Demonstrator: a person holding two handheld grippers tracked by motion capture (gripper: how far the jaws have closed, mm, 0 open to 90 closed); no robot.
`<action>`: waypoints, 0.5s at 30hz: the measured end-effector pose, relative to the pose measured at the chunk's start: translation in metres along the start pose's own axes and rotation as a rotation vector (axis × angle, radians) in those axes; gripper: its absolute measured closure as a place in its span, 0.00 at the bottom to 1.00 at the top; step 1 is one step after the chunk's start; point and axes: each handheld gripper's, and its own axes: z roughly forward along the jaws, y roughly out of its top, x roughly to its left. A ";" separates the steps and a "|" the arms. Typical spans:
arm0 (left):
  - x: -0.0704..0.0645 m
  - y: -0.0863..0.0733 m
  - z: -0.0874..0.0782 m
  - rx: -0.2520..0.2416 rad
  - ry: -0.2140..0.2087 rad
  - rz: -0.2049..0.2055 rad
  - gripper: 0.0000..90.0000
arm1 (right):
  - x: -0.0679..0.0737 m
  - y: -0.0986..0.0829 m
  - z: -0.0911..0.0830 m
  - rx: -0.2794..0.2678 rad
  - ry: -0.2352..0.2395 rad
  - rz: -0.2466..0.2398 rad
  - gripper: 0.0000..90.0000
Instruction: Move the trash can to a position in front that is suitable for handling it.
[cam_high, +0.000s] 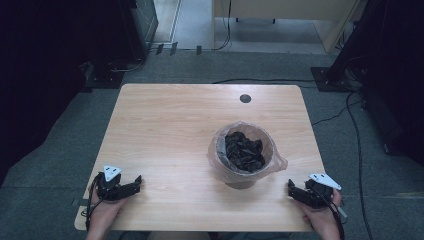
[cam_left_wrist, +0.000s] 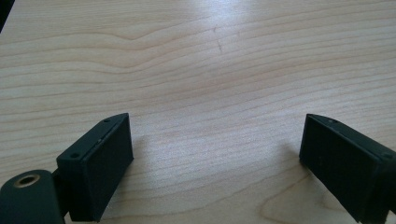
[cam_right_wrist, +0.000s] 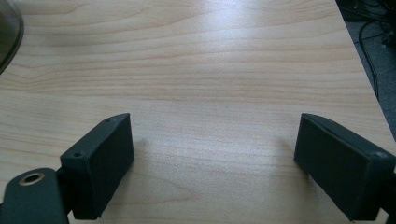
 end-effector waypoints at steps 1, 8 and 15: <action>0.000 0.000 0.000 0.000 0.000 0.000 0.10 | 0.000 0.000 0.000 0.000 0.000 0.000 0.13; 0.000 0.000 0.000 0.000 0.000 0.000 0.10 | -0.003 0.000 -0.002 -0.026 0.007 -0.009 0.37; 0.000 0.000 0.000 0.000 0.000 0.000 0.10 | -0.011 0.005 -0.020 -0.204 -0.012 -0.012 0.70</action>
